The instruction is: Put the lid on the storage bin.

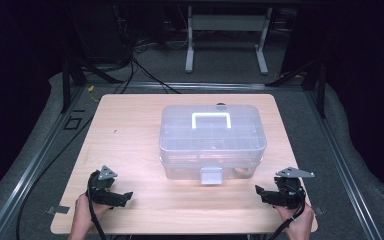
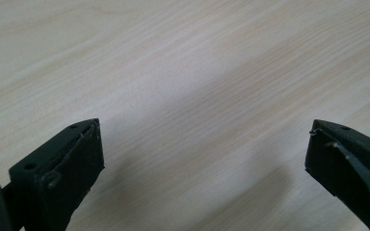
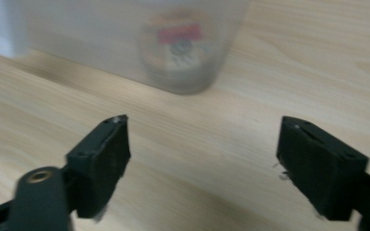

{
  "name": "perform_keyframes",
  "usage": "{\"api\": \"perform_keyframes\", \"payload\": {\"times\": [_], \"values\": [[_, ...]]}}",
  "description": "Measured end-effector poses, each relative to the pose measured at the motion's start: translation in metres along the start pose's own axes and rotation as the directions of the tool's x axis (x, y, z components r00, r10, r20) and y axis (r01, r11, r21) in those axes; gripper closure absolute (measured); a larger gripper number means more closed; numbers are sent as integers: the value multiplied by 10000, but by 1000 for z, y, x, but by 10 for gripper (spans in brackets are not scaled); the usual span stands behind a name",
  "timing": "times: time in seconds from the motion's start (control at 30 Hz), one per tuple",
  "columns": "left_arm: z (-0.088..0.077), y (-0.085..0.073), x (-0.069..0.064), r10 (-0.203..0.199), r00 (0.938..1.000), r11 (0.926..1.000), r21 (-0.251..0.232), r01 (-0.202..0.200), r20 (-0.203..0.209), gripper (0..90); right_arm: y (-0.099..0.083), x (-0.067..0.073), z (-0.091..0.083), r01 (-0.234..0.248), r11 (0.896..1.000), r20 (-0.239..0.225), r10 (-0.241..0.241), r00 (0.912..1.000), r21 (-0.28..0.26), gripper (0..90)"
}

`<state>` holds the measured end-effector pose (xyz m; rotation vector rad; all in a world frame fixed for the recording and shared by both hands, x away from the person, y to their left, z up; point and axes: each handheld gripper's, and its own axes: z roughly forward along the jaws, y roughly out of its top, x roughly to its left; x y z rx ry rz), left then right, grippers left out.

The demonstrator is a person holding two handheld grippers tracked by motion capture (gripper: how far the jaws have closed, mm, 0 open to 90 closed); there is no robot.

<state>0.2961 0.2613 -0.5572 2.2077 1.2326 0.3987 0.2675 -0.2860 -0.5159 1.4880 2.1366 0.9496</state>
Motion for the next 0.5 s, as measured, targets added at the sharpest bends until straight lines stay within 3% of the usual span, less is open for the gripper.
{"api": "perform_keyframes", "payload": {"times": [0.07,0.27,0.5], "values": [[3,-4,2,28,9998,10000,84,-26,-194,2,-7,-8,3,-146,9999,212,145,9997,53,145],[5,-9,5,-239,9989,9987,-460,221,-391,1,-21,-24,14,-384,9992,931,371,9950,124,12],[6,-14,8,-395,9982,9950,-935,351,-460,0,-30,-35,26,-571,9983,940,563,9940,63,0]]}}
